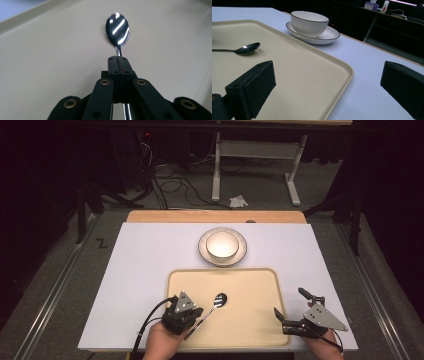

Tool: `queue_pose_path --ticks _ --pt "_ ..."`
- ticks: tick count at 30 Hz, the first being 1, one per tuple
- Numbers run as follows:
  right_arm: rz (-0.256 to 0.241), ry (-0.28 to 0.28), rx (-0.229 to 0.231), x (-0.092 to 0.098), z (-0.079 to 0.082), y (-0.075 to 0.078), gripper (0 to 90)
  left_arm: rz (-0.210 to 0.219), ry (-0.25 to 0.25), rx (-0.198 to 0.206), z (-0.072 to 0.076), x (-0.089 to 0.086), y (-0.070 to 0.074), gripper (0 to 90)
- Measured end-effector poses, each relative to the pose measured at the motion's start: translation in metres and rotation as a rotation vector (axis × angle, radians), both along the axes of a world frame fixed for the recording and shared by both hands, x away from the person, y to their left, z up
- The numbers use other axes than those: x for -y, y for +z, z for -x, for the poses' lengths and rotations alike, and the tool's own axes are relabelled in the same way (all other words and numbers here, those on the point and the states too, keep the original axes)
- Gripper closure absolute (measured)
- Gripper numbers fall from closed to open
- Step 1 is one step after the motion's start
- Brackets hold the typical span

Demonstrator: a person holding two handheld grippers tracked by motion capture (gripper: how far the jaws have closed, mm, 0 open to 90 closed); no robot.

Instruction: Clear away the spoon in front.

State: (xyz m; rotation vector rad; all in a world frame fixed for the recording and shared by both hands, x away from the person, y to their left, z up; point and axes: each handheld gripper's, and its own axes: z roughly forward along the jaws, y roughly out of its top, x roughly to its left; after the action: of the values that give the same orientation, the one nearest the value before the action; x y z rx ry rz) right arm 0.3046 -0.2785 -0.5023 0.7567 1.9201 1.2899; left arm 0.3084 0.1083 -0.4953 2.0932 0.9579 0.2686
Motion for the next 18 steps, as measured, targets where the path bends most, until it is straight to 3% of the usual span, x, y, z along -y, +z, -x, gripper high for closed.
queue_pose_path --ticks 6,10,18 --pt "-0.007 -0.006 -0.004 0.001 0.0 0.0 0.6 -0.001 -0.029 -0.026 -0.019 0.034 -0.007 90.0" --pt "-0.006 -0.002 -0.003 0.002 0.0 0.0 0.6 -0.045 -0.05 -0.036 -0.023 0.048 -0.014 90.0" --pt "-0.006 -0.001 0.001 0.002 0.0 0.0 0.6 -0.071 -0.004 -0.039 -0.036 0.039 -0.016 90.0"
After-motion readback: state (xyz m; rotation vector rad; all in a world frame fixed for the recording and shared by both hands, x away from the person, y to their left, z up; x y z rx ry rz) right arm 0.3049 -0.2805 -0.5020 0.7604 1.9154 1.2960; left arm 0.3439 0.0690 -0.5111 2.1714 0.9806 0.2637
